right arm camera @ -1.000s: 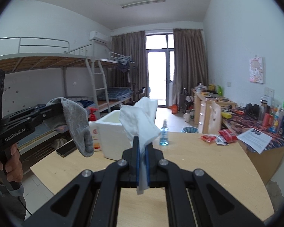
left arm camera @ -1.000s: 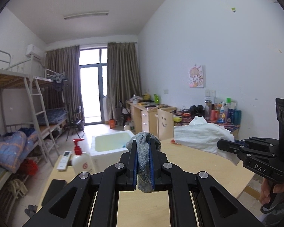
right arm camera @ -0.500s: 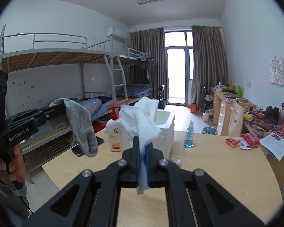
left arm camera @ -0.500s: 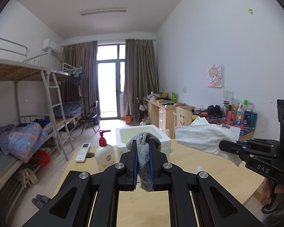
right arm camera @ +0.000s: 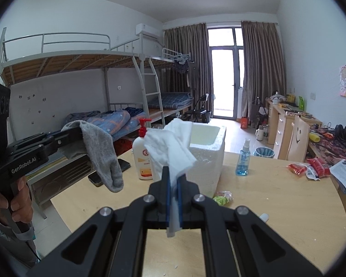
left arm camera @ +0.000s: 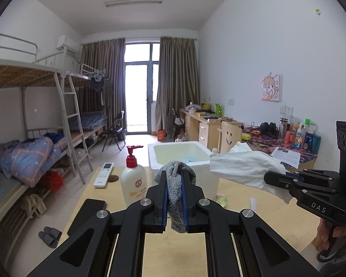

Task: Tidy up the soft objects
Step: 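Lower the sock into the foam box and open the left tool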

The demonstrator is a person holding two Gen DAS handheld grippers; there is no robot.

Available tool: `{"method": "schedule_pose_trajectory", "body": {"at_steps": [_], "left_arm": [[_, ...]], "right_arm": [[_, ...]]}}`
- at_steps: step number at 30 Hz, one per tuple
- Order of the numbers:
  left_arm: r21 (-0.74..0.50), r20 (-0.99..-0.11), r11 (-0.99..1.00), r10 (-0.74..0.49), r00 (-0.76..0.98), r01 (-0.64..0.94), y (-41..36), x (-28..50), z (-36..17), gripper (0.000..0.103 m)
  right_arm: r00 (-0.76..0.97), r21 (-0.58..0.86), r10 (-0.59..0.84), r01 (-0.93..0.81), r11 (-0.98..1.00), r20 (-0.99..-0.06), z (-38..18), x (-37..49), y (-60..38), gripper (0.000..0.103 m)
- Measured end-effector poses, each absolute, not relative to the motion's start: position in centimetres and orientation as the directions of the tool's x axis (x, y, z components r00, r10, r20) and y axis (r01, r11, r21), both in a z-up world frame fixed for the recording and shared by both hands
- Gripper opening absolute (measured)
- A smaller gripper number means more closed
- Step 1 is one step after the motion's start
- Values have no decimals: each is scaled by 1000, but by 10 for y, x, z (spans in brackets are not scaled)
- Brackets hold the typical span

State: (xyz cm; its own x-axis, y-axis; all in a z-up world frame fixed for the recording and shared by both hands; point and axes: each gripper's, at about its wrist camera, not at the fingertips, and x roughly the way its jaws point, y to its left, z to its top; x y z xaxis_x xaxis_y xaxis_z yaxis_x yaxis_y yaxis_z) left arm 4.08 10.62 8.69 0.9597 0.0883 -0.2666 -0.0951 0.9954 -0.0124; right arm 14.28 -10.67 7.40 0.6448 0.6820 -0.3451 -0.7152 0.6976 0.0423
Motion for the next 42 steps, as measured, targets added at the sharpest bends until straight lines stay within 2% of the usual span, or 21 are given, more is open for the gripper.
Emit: {"method": "schedule_pose_trajectory", "body": {"at_steps": [17,42], "left_arm": [[-27,-300,997,64,952,-76,115,84,87,10],[-10,-290,999,47,956,-52,118,140,123,10]], "right_arm": [[635,37,665,-712,701,-394,77,174,-88,7],[646,44,645,-692,721,-408,108,223,-66,7]]}}
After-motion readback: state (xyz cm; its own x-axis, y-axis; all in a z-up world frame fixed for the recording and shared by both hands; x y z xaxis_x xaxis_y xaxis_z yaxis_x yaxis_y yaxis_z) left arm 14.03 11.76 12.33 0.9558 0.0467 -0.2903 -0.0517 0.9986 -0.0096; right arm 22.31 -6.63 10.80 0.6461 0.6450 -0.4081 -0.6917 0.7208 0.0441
